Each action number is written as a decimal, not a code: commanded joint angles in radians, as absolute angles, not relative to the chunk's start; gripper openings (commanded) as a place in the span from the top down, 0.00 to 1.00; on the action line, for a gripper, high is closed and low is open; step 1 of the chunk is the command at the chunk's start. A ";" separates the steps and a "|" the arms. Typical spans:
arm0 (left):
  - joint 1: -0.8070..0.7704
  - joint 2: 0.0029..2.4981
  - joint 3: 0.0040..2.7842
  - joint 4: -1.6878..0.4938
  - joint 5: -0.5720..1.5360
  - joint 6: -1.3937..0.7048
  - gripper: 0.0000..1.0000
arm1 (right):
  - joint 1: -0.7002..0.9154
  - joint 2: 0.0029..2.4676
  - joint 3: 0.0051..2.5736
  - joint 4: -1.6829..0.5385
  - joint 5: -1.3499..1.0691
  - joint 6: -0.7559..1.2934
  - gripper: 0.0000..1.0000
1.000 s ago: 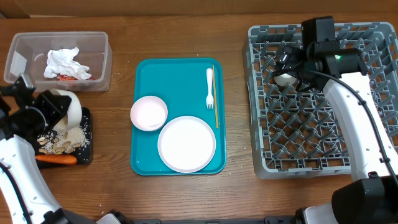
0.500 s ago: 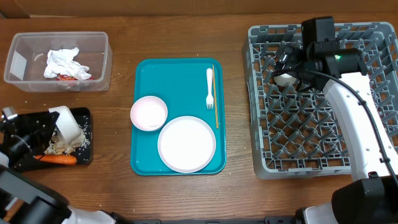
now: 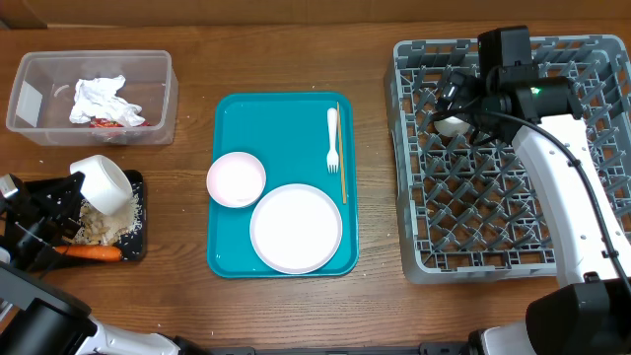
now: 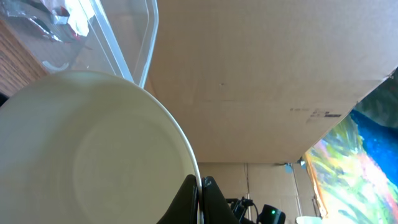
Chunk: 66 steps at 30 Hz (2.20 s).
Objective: Sort waste into correct bins and load items into the dishwasher rack
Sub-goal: 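Tip the white bowl over the black tray to dump the rice, then carry the white bowl back and set it on the teal tray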
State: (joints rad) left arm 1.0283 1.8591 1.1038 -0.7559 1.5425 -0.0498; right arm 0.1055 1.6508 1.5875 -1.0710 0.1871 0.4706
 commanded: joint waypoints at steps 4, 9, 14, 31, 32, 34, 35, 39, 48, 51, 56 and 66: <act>1.045 1.871 1.101 -0.766 1.581 -0.147 0.96 | 0.105 1.649 1.590 -1.068 0.190 0.472 0.00; 1.037 1.871 1.102 -0.781 1.581 -0.105 0.96 | 0.105 1.649 1.590 -1.068 0.190 0.472 0.00; 1.044 1.870 1.102 -0.756 1.580 -0.102 0.96 | 0.105 1.649 1.590 -1.068 0.190 0.472 0.00; 0.726 1.476 1.134 -0.757 1.171 -0.032 0.96 | 0.105 1.649 1.590 -1.068 0.190 0.472 0.00; 0.682 1.443 1.134 -0.752 1.093 -0.042 0.96 | 0.105 1.649 1.590 -1.068 0.190 0.472 0.00; 0.509 1.375 1.134 -0.707 0.847 -0.067 0.96 | 0.105 1.649 1.590 -1.068 0.190 0.472 0.00; 0.461 1.367 1.134 -0.688 0.790 -0.073 0.96 | 0.105 1.649 1.590 -1.068 0.190 0.472 0.00; 0.133 1.391 1.134 -0.496 0.442 -0.140 0.96 | 0.105 1.649 1.590 -1.068 0.190 0.472 0.00; -0.223 1.597 1.134 -0.202 -0.073 -0.153 0.96 | 0.105 1.649 1.590 -1.068 0.190 0.472 0.00; -0.244 1.667 1.134 -0.147 -0.135 -0.143 0.96 | 0.105 1.649 1.590 -1.068 0.190 0.472 0.00; -0.245 1.742 1.134 -0.125 -0.134 -0.131 0.94 | 0.105 1.649 1.590 -1.068 0.190 0.472 0.00; -0.247 1.775 1.134 -0.128 -0.130 -0.131 0.84 | 0.105 1.649 1.590 -1.068 0.190 0.472 0.00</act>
